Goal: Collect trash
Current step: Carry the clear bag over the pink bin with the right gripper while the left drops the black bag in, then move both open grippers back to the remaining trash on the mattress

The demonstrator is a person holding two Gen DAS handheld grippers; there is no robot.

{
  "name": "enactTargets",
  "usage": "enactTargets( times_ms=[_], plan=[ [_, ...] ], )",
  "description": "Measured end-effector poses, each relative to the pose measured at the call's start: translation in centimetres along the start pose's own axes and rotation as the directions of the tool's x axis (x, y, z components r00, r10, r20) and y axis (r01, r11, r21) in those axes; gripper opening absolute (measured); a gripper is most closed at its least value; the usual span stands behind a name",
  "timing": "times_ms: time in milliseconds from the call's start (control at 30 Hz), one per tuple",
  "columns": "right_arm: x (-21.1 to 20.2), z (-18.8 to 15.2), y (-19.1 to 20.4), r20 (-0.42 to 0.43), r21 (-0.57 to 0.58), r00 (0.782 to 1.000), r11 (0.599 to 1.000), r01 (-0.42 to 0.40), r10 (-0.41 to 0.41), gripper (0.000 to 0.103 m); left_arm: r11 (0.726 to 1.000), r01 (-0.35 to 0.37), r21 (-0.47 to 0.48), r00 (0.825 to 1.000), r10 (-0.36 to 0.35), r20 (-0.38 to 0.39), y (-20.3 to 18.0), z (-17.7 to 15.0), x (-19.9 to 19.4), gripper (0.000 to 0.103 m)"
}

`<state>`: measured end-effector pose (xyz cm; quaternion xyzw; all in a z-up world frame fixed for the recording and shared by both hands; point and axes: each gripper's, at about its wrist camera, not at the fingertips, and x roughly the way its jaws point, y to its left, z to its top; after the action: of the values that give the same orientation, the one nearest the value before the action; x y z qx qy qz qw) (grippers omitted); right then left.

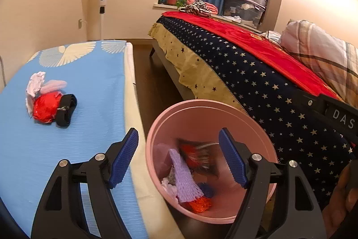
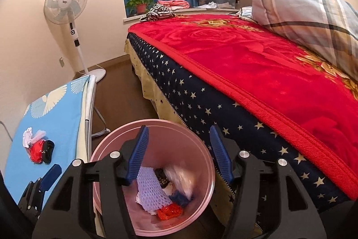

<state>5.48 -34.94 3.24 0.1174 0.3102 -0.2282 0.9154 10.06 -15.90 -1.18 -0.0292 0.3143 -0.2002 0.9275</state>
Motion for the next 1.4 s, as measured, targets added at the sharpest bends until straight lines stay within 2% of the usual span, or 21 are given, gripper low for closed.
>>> enactTargets(
  times_ms=[433,733,967,1100,1233,1333,1400],
  plan=[
    [-1.5,-0.7,1.4,0.028,-0.033,0.998,0.998,-0.05,0.051,0.057,0.999,-0.044,-0.033,0.999,0.045,0.029,2.6,-0.1,-2.4,0.072],
    [-2.5,-1.5,3.8,0.039,-0.087,0.991,0.988,-0.127,0.131,0.057,0.992,-0.105,-0.066,0.992,0.109,0.06,5.5,-0.2,-4.4,0.063],
    [-2.4,-2.1,5.6,0.033,-0.1,0.984,0.98,-0.171,0.175,0.057,0.979,-0.174,-0.109,0.98,0.182,0.076,8.5,-0.5,-5.4,0.058],
    [-2.1,-2.4,7.0,0.028,-0.107,0.978,0.973,-0.205,0.209,0.057,0.969,-0.205,-0.135,0.972,0.218,0.088,10.3,-0.5,-5.9,0.055],
    [-1.6,-2.8,8.5,0.02,-0.112,0.966,0.961,-0.254,0.258,0.056,0.961,-0.225,-0.158,0.965,0.242,0.098,11.7,-0.4,-6.4,0.045],
    [-1.1,-3.1,10.0,0.009,-0.125,0.952,0.945,-0.301,0.305,0.05,0.957,-0.24,-0.162,0.96,0.259,0.105,12.6,-0.4,-6.5,0.04],
    [-0.6,-3.3,10.8,-0.002,-0.125,0.942,0.935,-0.333,0.336,0.044,0.954,-0.251,-0.165,0.957,0.27,0.107,13.0,-0.4,-6.6,0.039]
  ],
)
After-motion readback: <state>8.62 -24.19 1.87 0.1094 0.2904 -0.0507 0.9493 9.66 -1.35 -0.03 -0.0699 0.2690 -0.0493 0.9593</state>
